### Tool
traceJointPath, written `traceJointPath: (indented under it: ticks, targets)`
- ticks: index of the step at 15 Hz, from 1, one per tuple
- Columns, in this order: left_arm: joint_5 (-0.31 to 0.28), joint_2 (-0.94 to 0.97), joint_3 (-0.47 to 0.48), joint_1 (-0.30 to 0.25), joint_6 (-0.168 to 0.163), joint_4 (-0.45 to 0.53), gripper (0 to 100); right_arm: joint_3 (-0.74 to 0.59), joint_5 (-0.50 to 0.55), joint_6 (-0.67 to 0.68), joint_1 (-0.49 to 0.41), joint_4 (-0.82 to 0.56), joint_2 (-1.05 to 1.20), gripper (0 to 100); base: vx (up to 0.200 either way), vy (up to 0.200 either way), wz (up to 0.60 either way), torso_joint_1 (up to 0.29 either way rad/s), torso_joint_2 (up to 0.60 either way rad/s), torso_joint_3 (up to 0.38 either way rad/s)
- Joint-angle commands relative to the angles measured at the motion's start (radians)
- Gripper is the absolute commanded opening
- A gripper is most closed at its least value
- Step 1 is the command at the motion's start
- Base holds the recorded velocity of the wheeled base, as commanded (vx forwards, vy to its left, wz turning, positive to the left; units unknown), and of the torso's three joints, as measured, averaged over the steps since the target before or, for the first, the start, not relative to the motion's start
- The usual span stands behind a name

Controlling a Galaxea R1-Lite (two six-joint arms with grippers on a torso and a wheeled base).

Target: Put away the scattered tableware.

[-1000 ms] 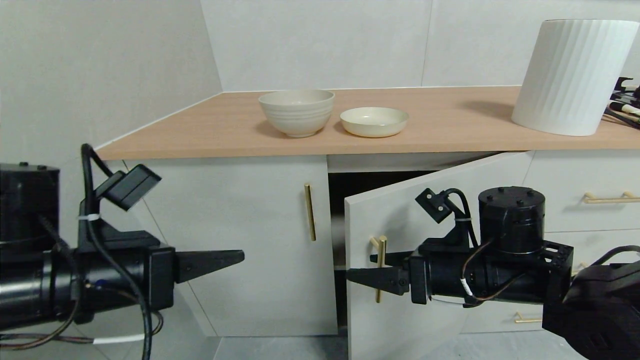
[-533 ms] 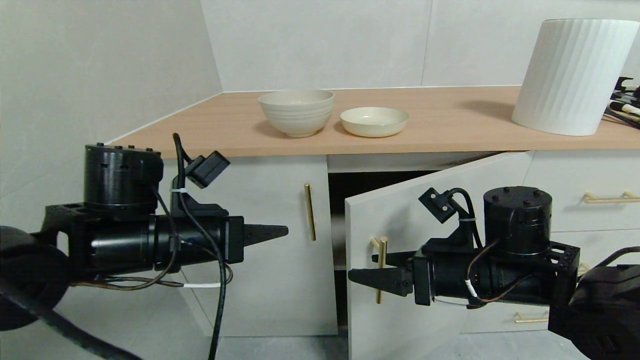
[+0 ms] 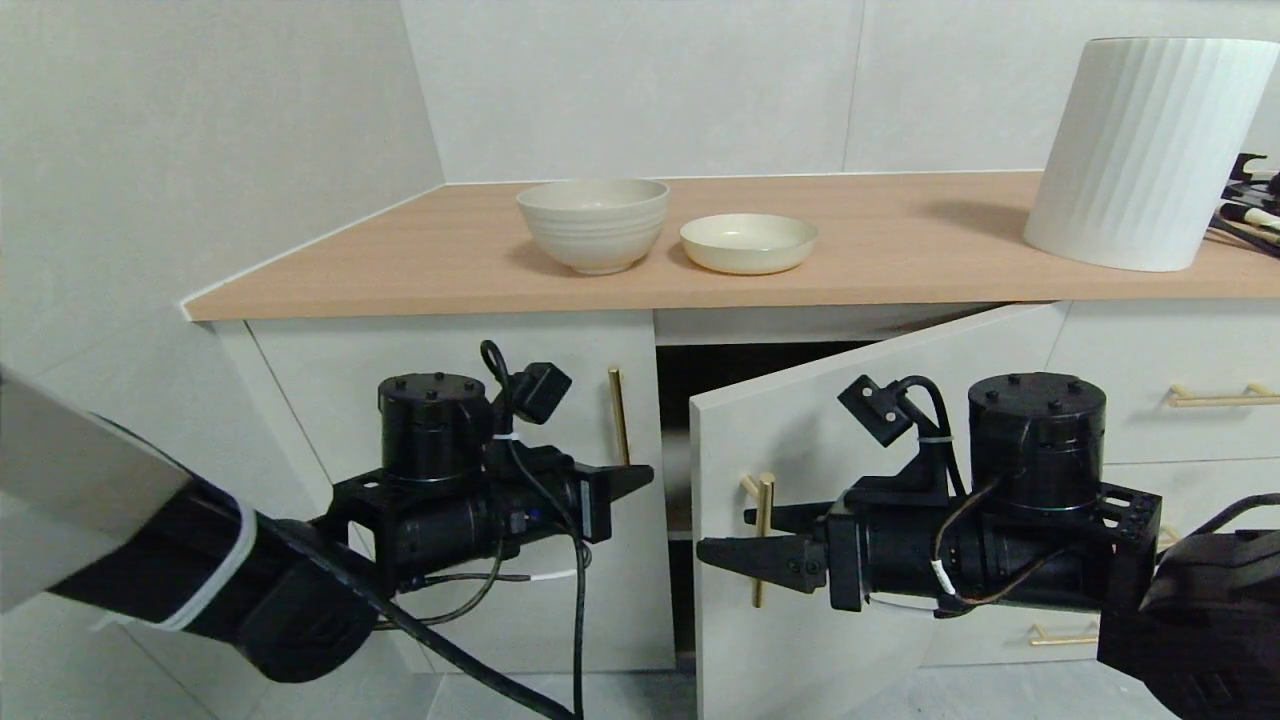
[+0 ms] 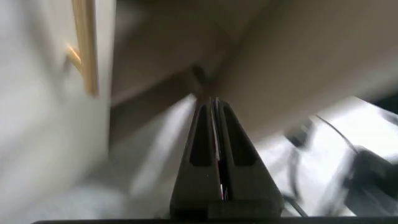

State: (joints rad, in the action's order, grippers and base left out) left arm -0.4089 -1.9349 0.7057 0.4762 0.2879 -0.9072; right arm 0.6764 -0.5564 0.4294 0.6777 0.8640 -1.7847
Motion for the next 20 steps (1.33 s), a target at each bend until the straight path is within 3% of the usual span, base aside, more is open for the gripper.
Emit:
traceJointPath:
  ticks: [1, 2, 3, 5, 11, 14, 17, 20]
  targets:
    - [0.010, -0.104, -0.003, 0.036, 0.025, -0.082, 0, 0.000, 0.000, 0.000, 0.000, 0.000, -0.002, 100, 0.000, 0.000, 0.00, 0.000, 0.00, 0.000]
    - [0.010, -0.107, -0.003, 0.036, 0.028, -0.088, 0, 0.000, 0.000, 0.000, 0.000, 0.000, -0.002, 100, 0.000, 0.000, 0.00, 0.000, 0.00, 0.000]
    - [0.027, -0.173, -0.003, 0.058, 0.102, -0.233, 0, 0.000, 0.000, -0.001, 0.000, 0.000, -0.002, 100, 0.000, 0.000, 0.00, 0.000, 0.00, 0.000]
    - [0.050, -0.231, -0.002, 0.076, 0.125, -0.381, 0, -0.001, 0.000, -0.001, 0.000, 0.000, -0.002, 100, 0.000, 0.000, 0.00, 0.000, 0.00, 0.000]
    - [0.055, -0.242, -0.012, 0.113, 0.125, -0.484, 0, -0.031, 0.001, -0.100, -0.069, 0.000, 0.011, 100, 0.000, 0.000, 0.00, 0.000, 0.00, 0.000]
    - [0.055, -0.246, -0.022, 0.121, 0.123, -0.484, 0, -0.049, 0.003, -0.123, -0.087, 0.001, 0.028, 100, 0.000, 0.000, 0.00, 0.000, 0.00, 0.000]
    - [0.064, -0.245, -0.019, 0.119, 0.122, -0.492, 0, -0.139, 0.004, -0.261, -0.087, 0.000, 0.099, 100, 0.000, 0.000, 0.00, 0.000, 0.00, 0.000]
    - [0.079, -0.211, -0.020, 0.119, 0.068, -0.489, 0, -0.242, 0.044, -0.330, -0.082, -0.036, 0.222, 100, 0.000, 0.000, 0.00, 0.000, 0.00, 0.000]
